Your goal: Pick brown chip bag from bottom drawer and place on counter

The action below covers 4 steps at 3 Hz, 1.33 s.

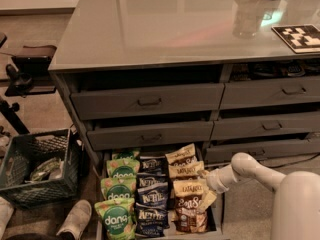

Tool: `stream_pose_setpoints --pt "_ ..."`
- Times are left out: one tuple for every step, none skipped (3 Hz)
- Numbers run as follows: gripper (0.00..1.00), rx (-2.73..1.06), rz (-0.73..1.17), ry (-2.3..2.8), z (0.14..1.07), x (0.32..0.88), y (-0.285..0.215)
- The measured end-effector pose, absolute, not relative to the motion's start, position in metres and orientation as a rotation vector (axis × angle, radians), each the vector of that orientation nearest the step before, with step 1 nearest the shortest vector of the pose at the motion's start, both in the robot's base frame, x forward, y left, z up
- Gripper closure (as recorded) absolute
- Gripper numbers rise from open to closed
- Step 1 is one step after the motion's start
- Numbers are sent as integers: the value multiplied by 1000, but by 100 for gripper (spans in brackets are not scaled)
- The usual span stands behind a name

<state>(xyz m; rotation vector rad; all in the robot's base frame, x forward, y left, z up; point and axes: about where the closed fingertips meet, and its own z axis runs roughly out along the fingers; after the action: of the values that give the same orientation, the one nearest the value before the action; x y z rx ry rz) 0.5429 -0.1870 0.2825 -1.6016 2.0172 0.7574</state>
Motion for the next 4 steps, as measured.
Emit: stream_pose_setpoints --pt "0 -1643 778 1980 273 545 -180" --pt "0 -1682 797 1948 257 538 -177" --pt "0 -1680 802 1937 247 538 -175" --pt "18 -1682 797 1942 237 536 -173"
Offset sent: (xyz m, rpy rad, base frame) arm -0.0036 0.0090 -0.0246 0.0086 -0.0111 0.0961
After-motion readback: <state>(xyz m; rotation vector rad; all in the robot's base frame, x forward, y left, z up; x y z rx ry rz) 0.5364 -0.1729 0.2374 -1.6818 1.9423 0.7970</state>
